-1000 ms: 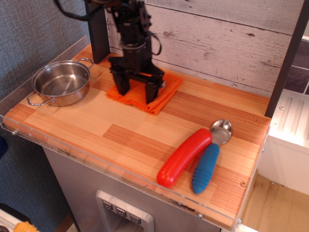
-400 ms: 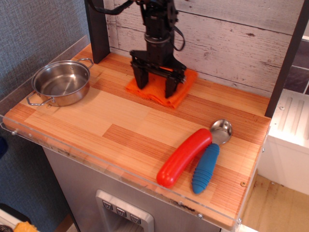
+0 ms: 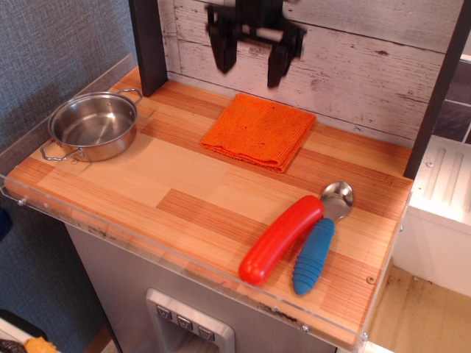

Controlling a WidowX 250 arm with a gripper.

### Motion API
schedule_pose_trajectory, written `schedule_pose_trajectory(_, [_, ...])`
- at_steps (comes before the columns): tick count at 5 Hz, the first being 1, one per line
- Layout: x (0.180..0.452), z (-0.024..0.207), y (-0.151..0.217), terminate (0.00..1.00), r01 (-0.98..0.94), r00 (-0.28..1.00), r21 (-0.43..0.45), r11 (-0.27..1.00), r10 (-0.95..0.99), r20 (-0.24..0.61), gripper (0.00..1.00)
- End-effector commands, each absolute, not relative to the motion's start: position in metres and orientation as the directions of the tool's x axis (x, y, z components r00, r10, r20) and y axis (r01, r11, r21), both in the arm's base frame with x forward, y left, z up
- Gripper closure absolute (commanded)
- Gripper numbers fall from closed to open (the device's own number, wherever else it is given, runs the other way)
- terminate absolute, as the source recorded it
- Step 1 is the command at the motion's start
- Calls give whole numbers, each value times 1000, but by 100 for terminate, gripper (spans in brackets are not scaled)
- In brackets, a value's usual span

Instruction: Move the orange towel from the front to back of the shelf.

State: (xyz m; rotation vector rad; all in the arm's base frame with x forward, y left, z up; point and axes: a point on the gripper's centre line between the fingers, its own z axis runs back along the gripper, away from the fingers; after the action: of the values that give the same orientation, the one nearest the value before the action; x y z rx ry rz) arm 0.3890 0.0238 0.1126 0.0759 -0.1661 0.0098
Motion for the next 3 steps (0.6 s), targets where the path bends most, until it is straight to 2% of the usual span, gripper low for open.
schedule_pose_trajectory(1, [365, 155, 23, 0, -84, 984, 49, 995, 75, 161, 0])
schedule_pose_trajectory(2, [328, 148, 23, 0, -66, 990, 21, 998, 63, 126, 0])
schedule_pose_trajectory(3, [305, 138, 24, 0, -6, 987, 8, 1000, 5, 163, 0])
